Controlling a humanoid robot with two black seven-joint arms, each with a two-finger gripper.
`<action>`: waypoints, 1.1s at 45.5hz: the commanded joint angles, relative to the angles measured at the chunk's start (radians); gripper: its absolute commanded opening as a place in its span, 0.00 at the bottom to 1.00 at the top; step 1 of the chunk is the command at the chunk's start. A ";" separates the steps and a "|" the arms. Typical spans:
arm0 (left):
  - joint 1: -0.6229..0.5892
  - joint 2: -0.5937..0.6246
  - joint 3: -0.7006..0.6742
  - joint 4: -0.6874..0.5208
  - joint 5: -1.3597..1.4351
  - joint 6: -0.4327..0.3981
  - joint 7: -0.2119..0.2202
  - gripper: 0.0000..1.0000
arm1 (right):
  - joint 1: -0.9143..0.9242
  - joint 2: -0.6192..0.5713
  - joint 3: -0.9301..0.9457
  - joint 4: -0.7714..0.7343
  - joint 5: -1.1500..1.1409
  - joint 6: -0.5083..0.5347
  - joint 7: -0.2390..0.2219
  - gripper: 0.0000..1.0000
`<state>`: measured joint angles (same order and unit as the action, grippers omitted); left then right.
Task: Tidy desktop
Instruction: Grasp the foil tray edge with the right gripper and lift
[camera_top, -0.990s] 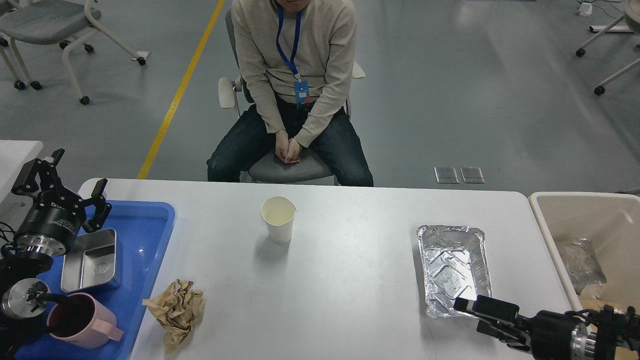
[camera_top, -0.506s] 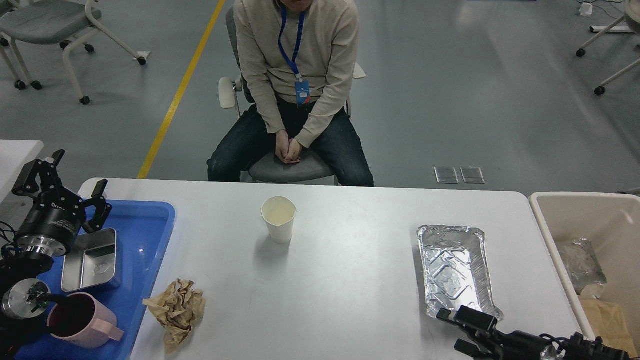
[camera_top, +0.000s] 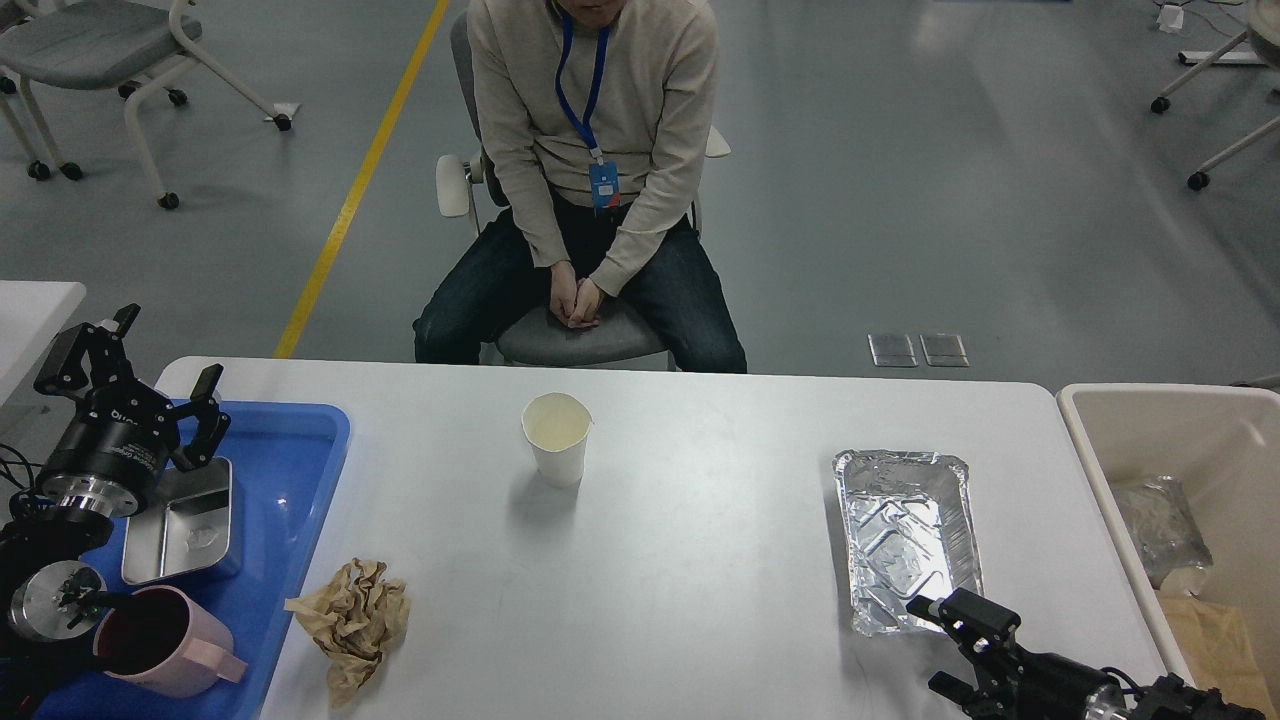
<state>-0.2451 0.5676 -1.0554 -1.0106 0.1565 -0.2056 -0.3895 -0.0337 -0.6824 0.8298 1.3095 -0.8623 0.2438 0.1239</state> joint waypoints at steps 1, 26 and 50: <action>0.001 0.000 0.001 0.000 0.000 0.000 0.000 0.96 | 0.020 0.017 -0.006 -0.015 0.017 -0.009 -0.013 1.00; 0.003 0.000 0.002 0.000 0.000 -0.005 0.000 0.96 | 0.057 0.121 -0.029 -0.084 0.017 -0.115 -0.038 0.91; 0.017 0.000 0.000 0.000 -0.002 -0.012 -0.003 0.96 | 0.086 0.122 -0.084 -0.111 -0.035 -0.169 0.013 0.15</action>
<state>-0.2324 0.5675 -1.0539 -1.0110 0.1565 -0.2166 -0.3913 0.0565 -0.5586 0.7463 1.1930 -0.8928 0.0767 0.1111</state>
